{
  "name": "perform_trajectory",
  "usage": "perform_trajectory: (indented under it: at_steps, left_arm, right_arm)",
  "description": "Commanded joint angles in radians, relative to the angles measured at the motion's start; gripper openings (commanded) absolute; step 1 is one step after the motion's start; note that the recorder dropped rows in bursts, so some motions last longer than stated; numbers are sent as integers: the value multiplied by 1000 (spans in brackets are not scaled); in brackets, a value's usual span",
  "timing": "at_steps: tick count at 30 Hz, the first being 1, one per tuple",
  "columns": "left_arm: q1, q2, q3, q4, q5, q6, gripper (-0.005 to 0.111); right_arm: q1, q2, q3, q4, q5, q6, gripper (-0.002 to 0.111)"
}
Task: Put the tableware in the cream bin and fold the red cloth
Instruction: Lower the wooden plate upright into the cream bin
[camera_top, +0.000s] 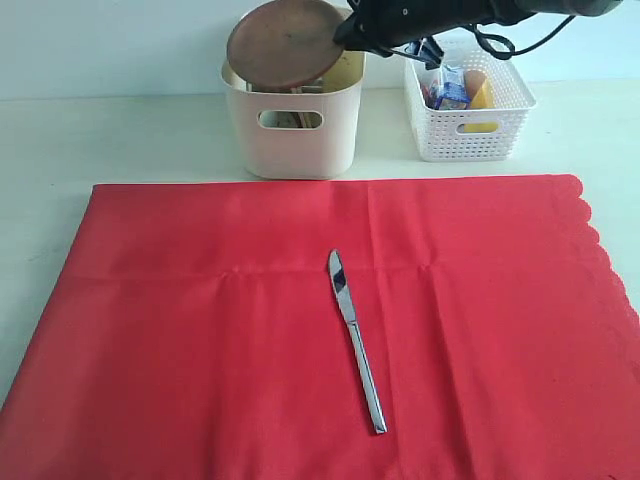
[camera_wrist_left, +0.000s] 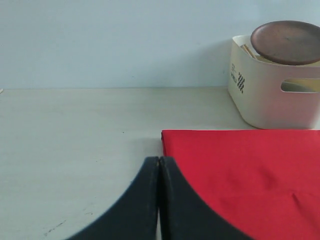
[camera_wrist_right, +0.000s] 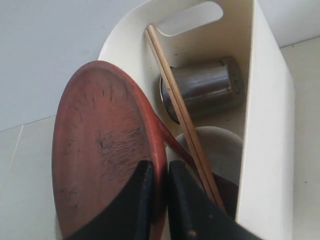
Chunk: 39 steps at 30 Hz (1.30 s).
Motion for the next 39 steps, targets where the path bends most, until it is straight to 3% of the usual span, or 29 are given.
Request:
perform_trajectory:
  at_steps: [1, 39]
  left_arm:
    - [2, -5, 0, 1, -2, 1, 1]
    - [2, -5, 0, 1, -2, 1, 1]
  right_arm:
    - [-5, -4, -13, 14, -47, -3, 0]
    - [-5, -4, -13, 14, -65, -6, 0]
